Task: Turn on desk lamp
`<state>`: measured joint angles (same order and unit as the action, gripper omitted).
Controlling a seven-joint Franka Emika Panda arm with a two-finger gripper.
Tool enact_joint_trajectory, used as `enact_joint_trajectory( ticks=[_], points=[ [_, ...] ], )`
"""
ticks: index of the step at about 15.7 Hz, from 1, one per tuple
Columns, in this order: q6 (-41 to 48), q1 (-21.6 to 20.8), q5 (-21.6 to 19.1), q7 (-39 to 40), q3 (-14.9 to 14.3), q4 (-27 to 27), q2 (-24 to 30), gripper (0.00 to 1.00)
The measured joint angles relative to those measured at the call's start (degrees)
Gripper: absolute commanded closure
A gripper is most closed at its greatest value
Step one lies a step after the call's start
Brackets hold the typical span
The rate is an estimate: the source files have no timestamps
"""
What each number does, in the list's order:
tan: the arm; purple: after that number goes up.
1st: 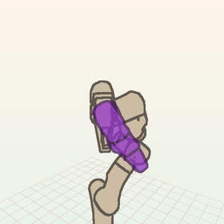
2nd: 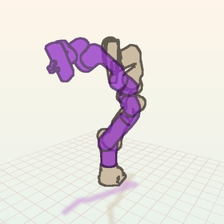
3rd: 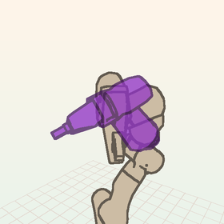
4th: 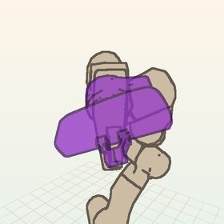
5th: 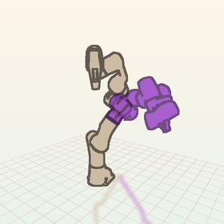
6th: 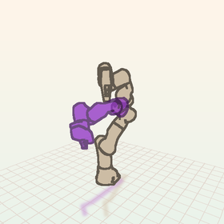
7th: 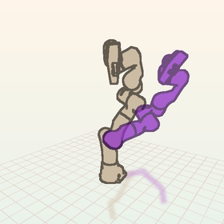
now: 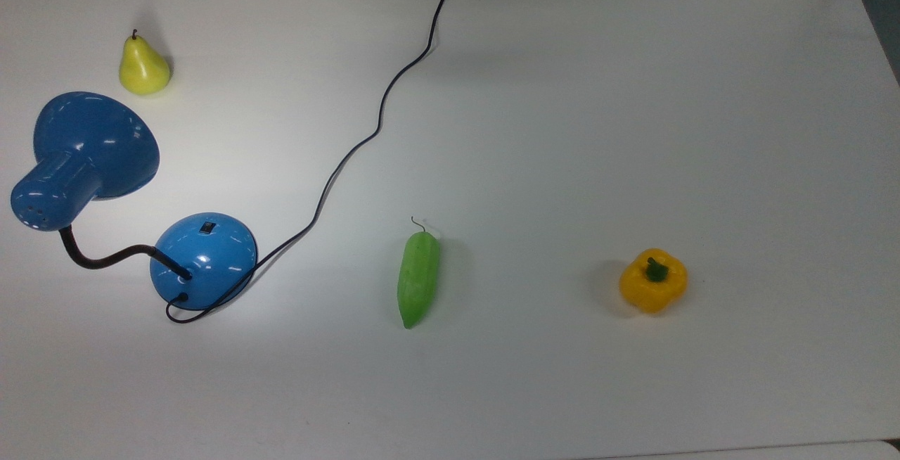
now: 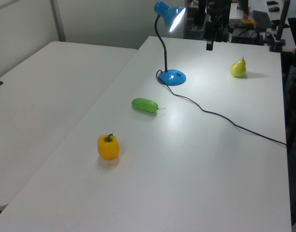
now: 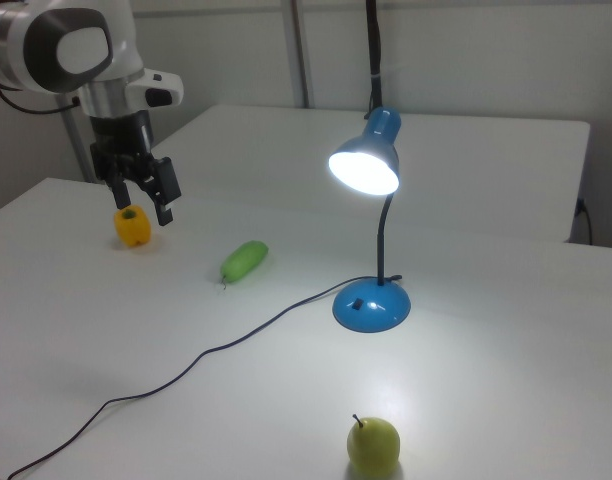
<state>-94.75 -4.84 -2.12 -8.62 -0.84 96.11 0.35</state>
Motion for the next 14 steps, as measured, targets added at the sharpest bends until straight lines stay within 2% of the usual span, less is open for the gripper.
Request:
enact_joint_trajectory(
  ticks=[4, 9, 14],
  points=[
    [-0.9, 0.8, -0.1, 2.7, 1.9, 0.0, 0.0, 0.0],
    [-7.1, 1.7, -0.1, 11.8, 1.8, 0.0, 0.0, 0.0],
    [-7.7, 1.7, -0.1, 13.8, 1.4, 0.0, -0.1, 0.0]
  ],
)
